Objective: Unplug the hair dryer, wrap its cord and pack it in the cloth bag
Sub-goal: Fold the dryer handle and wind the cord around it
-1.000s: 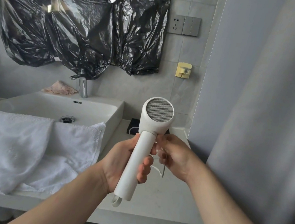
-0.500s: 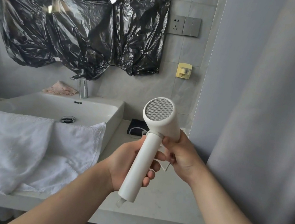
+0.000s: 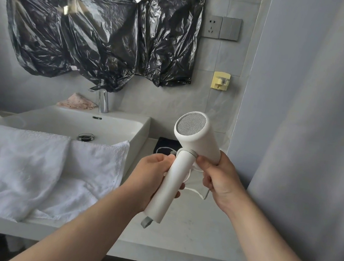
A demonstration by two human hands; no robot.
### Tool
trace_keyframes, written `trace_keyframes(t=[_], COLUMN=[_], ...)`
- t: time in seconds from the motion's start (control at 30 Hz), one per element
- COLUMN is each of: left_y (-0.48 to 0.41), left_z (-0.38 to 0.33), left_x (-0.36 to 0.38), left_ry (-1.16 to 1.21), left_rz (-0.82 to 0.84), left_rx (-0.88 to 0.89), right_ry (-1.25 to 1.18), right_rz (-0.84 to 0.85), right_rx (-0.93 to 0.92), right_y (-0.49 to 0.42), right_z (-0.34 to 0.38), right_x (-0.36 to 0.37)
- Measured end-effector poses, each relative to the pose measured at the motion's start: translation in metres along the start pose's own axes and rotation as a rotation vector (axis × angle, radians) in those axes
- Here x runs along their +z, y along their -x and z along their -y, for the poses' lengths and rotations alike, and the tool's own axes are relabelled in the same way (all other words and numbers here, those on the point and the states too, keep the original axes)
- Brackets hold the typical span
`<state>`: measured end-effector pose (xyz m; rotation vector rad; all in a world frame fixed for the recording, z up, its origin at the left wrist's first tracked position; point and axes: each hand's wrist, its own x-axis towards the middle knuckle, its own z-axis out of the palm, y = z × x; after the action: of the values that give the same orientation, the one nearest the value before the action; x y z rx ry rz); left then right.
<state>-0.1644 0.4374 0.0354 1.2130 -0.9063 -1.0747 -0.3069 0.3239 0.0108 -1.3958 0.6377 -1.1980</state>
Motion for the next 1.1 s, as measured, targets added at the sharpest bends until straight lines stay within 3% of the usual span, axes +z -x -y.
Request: trace_keyframes(t=[0.13,0.37,0.67,0.77,1.0,1.1], left_y=[0.001,-0.005,0.0,0.005,0.004,0.003], left_z=[-0.001,-0.009,-0.001,-0.001,-0.001,0.002], left_x=[0.0,-0.008,0.0,0.004,0.004,0.002], left_ry=[-0.042,0.026,-0.153,-0.382,-0.681,-0.606], left_rz=[-0.004,0.04,-0.127,-0.131,-0.155,-0.144], left_rx=[0.022,-0.157,0.184,0.278,0.302,0.286], right_ry=[0.028,0.038,0.03,0.048,0.167,0.221], right_rz=[-0.007,0.002,-0.016,-0.067,-0.159,-0.171], right_rx=[-0.023,-0.079,-0.194,-0.221,-0.246,-0.227], right_y=[0.002,0.008,0.011,0.009,0.009,0.009], right_z=[0.001,0.005,0.01,0.009,0.003,0.008], right_x=[0.002,0.004,0.009,0.008,0.004,0.005])
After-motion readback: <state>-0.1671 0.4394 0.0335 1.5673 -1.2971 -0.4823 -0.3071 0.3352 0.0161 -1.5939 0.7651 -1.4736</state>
